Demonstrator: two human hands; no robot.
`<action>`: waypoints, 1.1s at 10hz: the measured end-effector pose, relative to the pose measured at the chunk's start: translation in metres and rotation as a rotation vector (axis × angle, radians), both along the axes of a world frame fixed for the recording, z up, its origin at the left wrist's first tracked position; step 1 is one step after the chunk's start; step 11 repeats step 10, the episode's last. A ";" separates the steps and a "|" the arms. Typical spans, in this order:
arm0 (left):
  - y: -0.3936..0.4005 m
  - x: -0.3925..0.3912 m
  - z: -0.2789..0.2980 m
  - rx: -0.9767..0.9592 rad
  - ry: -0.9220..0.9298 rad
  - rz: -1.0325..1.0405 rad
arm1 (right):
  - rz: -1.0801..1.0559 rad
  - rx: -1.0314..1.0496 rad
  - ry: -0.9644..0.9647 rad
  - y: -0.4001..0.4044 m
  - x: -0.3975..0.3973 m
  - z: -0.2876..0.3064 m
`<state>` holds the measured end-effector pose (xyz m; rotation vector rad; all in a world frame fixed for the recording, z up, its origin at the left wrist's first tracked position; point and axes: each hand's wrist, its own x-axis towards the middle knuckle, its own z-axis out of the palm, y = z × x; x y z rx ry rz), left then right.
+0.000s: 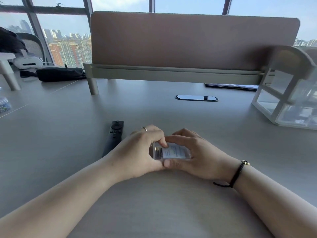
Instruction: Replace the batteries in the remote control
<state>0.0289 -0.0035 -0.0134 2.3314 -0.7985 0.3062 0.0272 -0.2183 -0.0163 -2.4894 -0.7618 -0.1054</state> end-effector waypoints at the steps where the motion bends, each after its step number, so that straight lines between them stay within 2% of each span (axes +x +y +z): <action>1: 0.000 -0.001 0.000 0.035 -0.008 0.026 | -0.043 0.091 -0.061 -0.005 0.008 -0.004; 2: 0.001 -0.001 0.000 0.087 -0.009 0.079 | -0.167 0.106 -0.103 -0.012 0.024 -0.011; 3: 0.001 -0.002 0.001 0.086 0.013 0.099 | -0.287 0.025 -0.123 -0.014 0.041 -0.013; 5: -0.005 -0.006 -0.001 0.095 0.083 0.018 | -0.300 -0.103 -0.114 -0.003 0.067 -0.009; 7: -0.008 -0.005 -0.005 0.039 0.079 -0.080 | -0.270 -0.062 -0.104 -0.004 0.069 -0.009; 11: -0.014 -0.008 -0.008 -0.031 0.095 -0.049 | -0.337 0.046 -0.128 -0.008 0.053 -0.003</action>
